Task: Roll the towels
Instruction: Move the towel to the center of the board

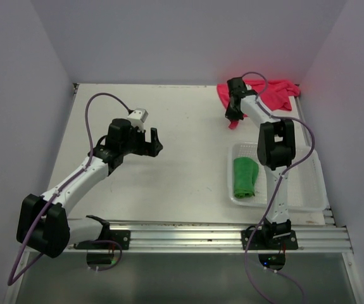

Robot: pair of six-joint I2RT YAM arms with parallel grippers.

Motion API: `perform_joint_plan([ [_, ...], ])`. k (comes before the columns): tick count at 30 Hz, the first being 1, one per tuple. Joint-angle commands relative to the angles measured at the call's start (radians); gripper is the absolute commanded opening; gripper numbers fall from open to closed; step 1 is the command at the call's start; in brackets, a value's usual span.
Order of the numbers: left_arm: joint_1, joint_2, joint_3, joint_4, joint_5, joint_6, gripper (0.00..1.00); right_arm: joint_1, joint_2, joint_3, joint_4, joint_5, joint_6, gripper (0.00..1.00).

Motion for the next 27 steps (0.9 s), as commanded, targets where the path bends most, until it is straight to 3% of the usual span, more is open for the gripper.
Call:
perform_joint_plan([
  [1,0.002,-0.004,0.023,0.041,0.025,0.008,1.0,0.059,-0.13,0.066,-0.006,-0.083,-0.078,0.0],
  [11,0.018,-0.093,0.003,0.04,-0.044,0.002,1.0,0.345,-0.138,0.115,-0.04,-0.159,-0.095,0.0],
  [22,0.022,-0.272,-0.026,0.014,-0.367,-0.007,0.99,0.515,0.003,0.168,0.038,-0.296,0.055,0.0],
  [27,0.024,-0.354,-0.041,0.03,-0.452,-0.004,0.99,0.573,0.134,0.335,0.049,-0.369,0.101,0.0],
])
